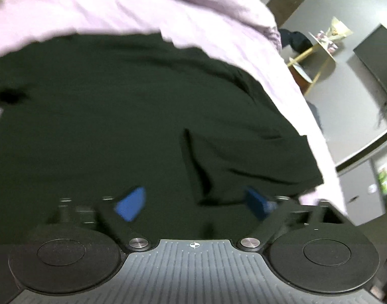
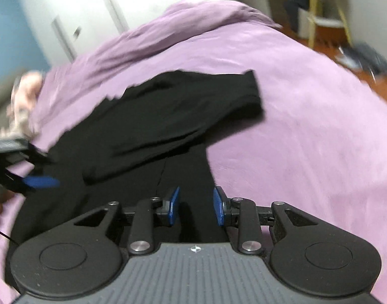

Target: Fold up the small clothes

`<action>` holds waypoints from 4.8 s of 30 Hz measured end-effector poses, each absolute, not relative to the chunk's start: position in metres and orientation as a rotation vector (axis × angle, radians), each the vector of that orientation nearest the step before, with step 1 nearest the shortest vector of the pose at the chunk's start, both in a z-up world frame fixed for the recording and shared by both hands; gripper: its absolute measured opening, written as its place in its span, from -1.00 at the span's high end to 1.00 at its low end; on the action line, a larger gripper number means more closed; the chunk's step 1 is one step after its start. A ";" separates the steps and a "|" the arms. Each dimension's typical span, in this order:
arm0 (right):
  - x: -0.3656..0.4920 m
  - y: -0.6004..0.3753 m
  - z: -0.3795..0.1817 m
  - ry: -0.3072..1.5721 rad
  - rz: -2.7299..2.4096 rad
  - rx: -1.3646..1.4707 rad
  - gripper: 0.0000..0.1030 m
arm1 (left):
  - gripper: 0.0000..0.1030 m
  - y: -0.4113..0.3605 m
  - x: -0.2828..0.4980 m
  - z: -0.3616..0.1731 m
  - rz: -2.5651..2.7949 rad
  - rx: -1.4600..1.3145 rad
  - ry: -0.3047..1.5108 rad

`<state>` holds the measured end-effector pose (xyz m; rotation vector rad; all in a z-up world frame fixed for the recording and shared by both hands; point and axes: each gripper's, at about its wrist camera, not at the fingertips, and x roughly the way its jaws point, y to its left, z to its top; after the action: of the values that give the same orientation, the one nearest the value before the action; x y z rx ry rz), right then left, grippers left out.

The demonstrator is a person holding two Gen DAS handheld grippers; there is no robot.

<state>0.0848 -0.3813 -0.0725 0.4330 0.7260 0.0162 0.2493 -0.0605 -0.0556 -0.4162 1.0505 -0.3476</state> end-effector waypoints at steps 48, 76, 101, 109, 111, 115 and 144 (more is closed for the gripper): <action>0.268 -0.370 -0.087 0.813 -0.032 0.479 0.03 | 0.89 0.045 0.338 -0.063 -0.098 -0.172 0.788; 0.262 -0.365 -0.081 0.766 -0.052 0.401 0.51 | 0.60 0.052 0.341 -0.078 -0.025 -0.053 0.792; 0.239 -0.303 -0.072 0.674 -0.086 0.031 0.71 | 0.03 0.047 0.326 -0.078 -0.005 -0.093 0.838; 0.248 -0.300 -0.098 0.719 -0.125 -0.074 0.89 | -0.15 0.045 0.326 -0.081 0.021 -0.079 0.860; 0.251 -0.305 -0.097 0.724 -0.135 -0.050 0.92 | -0.19 0.048 0.325 -0.081 0.030 -0.089 0.863; 0.247 -0.298 -0.085 0.747 -0.137 -0.035 0.91 | -0.21 0.055 0.319 -0.078 0.040 -0.110 0.860; 0.145 -0.252 -0.084 0.903 0.027 0.442 0.59 | 0.66 0.415 0.182 -0.097 0.614 -1.041 0.620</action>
<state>0.1450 -0.2525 -0.0837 0.4417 0.9025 0.0266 0.1821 0.4154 -0.0967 -1.0406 0.6202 0.6135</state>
